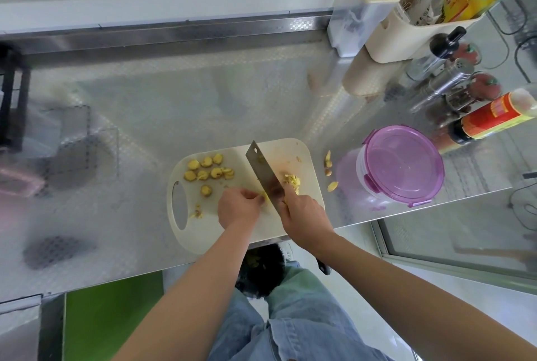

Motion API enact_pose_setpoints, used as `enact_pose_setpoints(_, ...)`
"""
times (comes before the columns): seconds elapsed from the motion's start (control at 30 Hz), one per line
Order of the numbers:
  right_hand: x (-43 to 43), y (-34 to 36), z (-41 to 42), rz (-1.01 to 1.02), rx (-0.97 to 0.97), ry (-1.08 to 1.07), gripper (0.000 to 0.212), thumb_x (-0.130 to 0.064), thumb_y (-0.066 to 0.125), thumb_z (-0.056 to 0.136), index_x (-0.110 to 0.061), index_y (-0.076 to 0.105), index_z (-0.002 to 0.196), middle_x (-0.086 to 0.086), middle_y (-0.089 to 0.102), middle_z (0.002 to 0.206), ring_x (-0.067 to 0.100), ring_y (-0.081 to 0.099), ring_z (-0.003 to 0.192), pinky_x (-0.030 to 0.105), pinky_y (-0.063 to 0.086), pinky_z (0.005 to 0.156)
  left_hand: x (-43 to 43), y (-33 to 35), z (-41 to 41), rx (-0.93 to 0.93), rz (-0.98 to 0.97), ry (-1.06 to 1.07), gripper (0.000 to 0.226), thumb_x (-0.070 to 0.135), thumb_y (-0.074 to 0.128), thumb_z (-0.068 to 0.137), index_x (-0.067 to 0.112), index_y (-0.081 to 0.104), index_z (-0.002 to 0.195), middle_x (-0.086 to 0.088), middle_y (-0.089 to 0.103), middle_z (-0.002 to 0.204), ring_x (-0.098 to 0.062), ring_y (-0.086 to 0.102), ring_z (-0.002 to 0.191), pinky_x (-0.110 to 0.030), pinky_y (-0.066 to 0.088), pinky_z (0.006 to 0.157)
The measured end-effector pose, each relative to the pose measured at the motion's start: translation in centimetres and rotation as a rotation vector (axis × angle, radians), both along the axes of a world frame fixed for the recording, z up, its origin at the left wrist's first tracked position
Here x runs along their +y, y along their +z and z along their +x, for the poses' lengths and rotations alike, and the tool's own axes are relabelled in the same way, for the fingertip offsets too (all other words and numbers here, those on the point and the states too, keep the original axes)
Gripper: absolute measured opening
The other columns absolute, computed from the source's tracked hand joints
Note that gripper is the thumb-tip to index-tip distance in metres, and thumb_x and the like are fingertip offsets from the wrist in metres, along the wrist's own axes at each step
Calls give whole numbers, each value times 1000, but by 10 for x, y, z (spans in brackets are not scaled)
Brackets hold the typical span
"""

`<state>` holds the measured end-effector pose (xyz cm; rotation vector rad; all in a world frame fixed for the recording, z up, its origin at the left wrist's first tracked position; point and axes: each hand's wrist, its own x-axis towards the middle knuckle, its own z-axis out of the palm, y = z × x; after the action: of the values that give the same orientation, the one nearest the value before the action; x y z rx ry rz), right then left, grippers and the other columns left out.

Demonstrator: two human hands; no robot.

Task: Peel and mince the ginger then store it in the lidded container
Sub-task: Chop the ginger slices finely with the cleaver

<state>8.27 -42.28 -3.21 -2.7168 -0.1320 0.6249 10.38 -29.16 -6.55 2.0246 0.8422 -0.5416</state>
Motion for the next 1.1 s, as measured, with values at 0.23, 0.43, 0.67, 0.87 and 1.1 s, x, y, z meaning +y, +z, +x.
enact_pose_setpoints(0.23, -1, 2, 1, -7, -14, 6, 19, -26, 34, 102, -13, 41, 114, 1, 45, 66, 25, 48, 61, 32, 35, 56, 0, 2, 0, 5, -12, -4, 3, 28, 75, 78, 25, 75, 77, 3, 72, 75, -16, 66, 78, -23, 40, 59)
enact_pose_setpoints(0.43, 1, 5, 1, -2, 16, 10, 17, -26, 34, 102, -14, 42, 110, -3, 39, 63, 22, 46, 60, 31, 33, 56, 0, 4, 1, 5, -17, 7, 2, 27, 75, 75, 25, 75, 75, 5, 71, 75, -17, 66, 77, -23, 41, 60)
enact_pose_setpoints(0.67, 12, 8, 3, 2, 68, -41, 8, -21, 35, 101, -14, 37, 100, 5, 49, 78, 26, 46, 68, 32, 33, 60, 0, 4, 2, 4, -5, -4, 5, 26, 74, 77, 25, 72, 73, 3, 69, 74, -18, 63, 75, -23, 40, 61)
enact_pose_setpoints(0.87, 20, 3, 2, 3, 81, -88, 5, -19, 36, 100, -14, 37, 100, 5, 49, 77, 27, 49, 69, 34, 35, 60, 0, 3, 1, -1, 5, -13, 7, 30, 74, 77, 24, 75, 80, 5, 70, 77, -17, 64, 77, -23, 40, 60)
enact_pose_setpoints(1.1, 19, -2, 0, -36, 50, -47, 6, -18, 35, 101, -14, 37, 106, 4, 49, 75, 26, 49, 65, 34, 35, 59, 0, 5, 0, -13, 6, -14, 8, 29, 74, 76, 24, 76, 81, 4, 72, 80, -17, 64, 78, -23, 41, 61)
